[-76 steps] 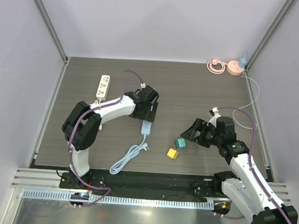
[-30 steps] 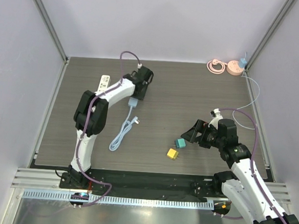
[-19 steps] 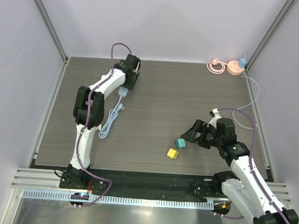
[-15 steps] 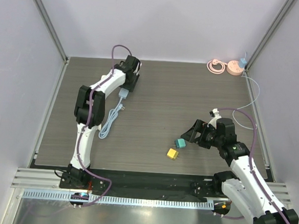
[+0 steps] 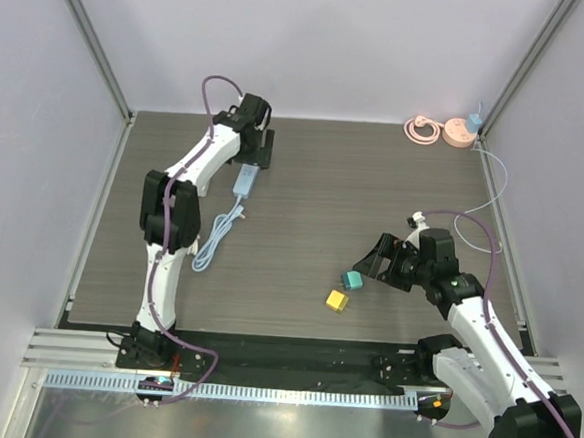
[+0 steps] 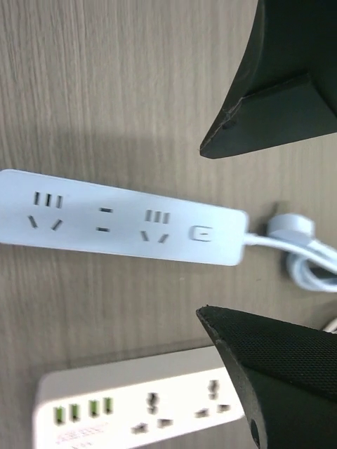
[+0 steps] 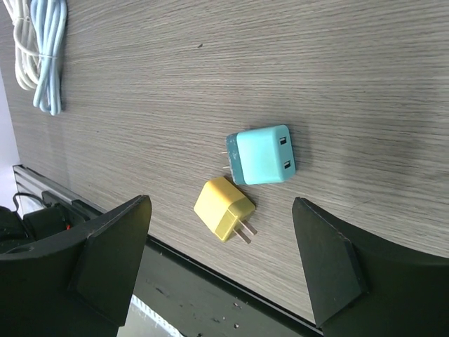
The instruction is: Pull the plug off the socket
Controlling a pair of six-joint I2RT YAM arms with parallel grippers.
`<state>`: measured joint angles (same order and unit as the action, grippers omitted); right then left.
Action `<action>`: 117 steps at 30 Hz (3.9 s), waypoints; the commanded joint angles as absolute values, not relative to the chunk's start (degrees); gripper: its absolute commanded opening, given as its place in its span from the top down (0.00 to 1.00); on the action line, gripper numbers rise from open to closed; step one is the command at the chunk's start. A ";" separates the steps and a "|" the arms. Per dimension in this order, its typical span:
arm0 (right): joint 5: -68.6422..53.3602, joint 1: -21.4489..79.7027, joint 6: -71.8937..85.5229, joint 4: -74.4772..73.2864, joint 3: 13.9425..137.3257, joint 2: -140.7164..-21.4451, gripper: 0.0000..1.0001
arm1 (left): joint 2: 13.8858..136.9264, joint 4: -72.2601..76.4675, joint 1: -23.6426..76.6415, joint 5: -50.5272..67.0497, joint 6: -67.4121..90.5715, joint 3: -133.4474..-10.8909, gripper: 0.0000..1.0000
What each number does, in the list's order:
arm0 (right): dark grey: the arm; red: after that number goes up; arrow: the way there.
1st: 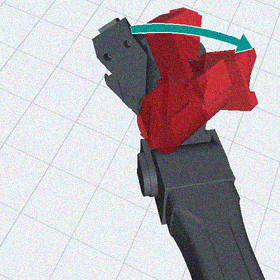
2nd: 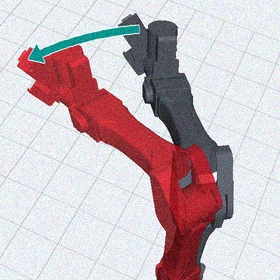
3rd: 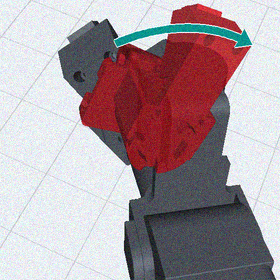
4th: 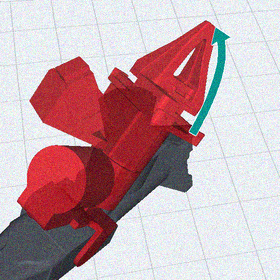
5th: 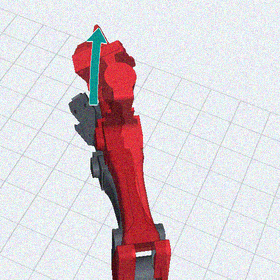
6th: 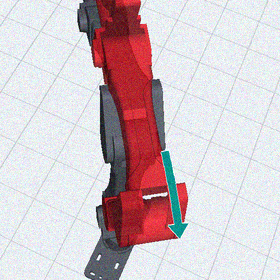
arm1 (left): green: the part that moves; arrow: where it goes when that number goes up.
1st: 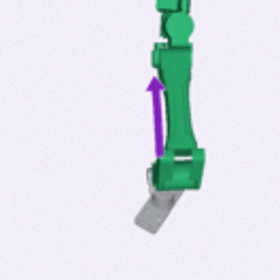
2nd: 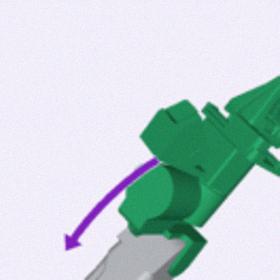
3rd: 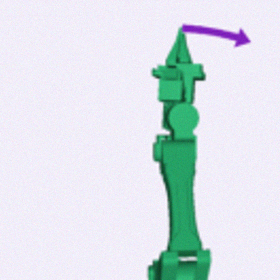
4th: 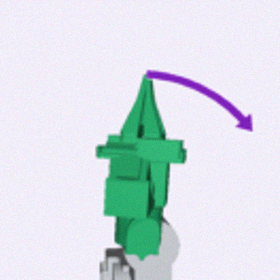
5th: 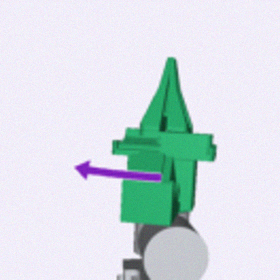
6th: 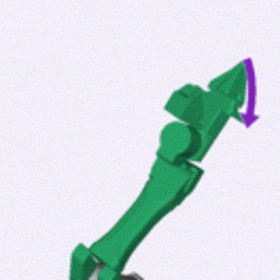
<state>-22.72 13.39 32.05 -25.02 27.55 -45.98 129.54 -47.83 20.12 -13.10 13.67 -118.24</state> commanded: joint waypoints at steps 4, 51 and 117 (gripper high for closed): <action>-14.69 13.62 31.91 -25.49 35.22 -52.62 0.13 | 106.99 -45.21 21.18 -2.22 24.60 -101.84 0.15; 10.63 -7.83 42.98 -12.91 137.54 -156.09 0.40 | 90.79 -33.31 31.03 18.63 33.05 -85.96 0.19; 17.84 -2.90 20.48 -18.63 105.70 -127.94 0.39 | 88.85 -27.16 29.79 23.38 36.30 -81.56 0.23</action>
